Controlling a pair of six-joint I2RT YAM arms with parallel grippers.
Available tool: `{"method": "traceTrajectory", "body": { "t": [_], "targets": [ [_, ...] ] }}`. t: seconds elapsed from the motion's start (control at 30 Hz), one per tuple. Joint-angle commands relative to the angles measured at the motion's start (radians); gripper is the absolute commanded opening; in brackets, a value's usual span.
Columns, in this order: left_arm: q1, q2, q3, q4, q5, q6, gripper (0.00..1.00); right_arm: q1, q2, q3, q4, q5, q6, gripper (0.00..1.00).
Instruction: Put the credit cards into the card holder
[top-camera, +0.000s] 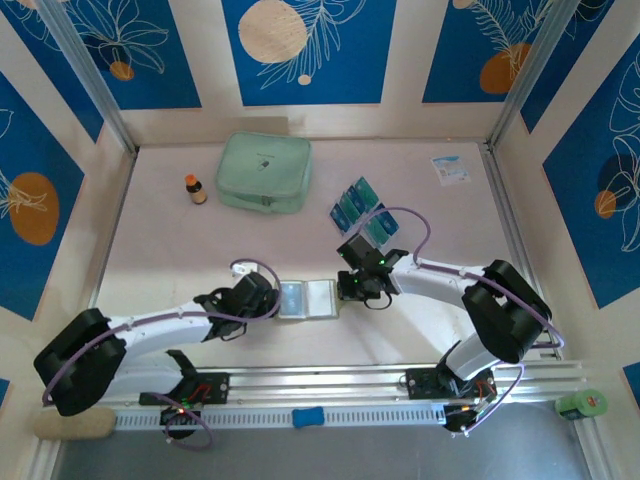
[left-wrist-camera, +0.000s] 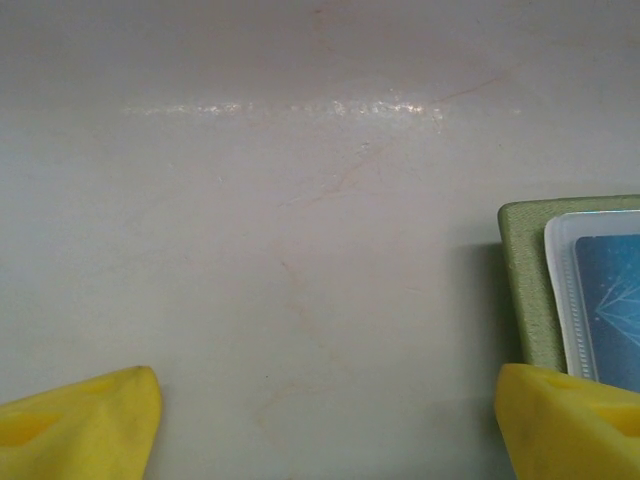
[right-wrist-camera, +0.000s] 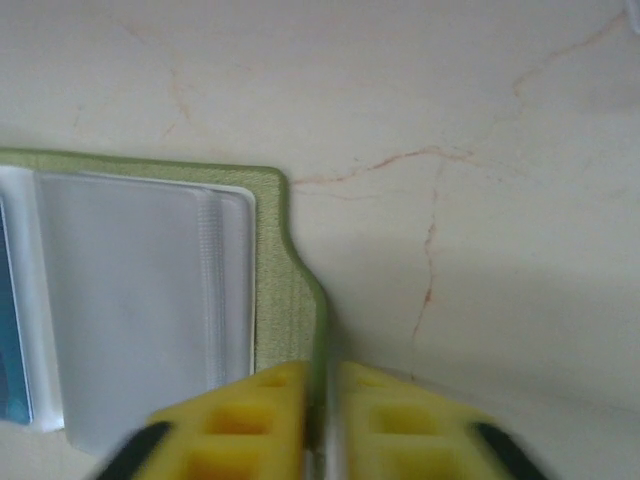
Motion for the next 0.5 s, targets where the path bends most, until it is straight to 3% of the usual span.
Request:
{"method": "traceTrajectory", "body": {
  "t": [0.0, 0.07, 0.2, 0.27, 0.47],
  "targets": [
    [0.01, 0.012, 0.021, 0.015, 0.017, 0.014, 0.86, -0.004, -0.045, 0.015, -0.016, -0.012, -0.005, 0.3],
    [0.009, 0.014, 0.021, 0.016, 0.016, 0.013, 0.86, -0.003, -0.07, 0.03, -0.03, -0.007, -0.005, 0.36],
    [0.01, 0.017, 0.02, 0.017, 0.016, 0.015, 0.86, 0.001, -0.113, 0.054, -0.036, -0.011, 0.003, 0.35],
    [0.009, 0.018, 0.018, 0.017, 0.015, 0.016, 0.86, 0.008, -0.117, 0.067, -0.023, -0.026, 0.007, 0.3],
    [0.01, 0.018, 0.013, 0.015, 0.012, 0.014, 0.86, 0.053, -0.045, 0.119, 0.03, -0.067, 0.02, 0.02]
  ]
}}
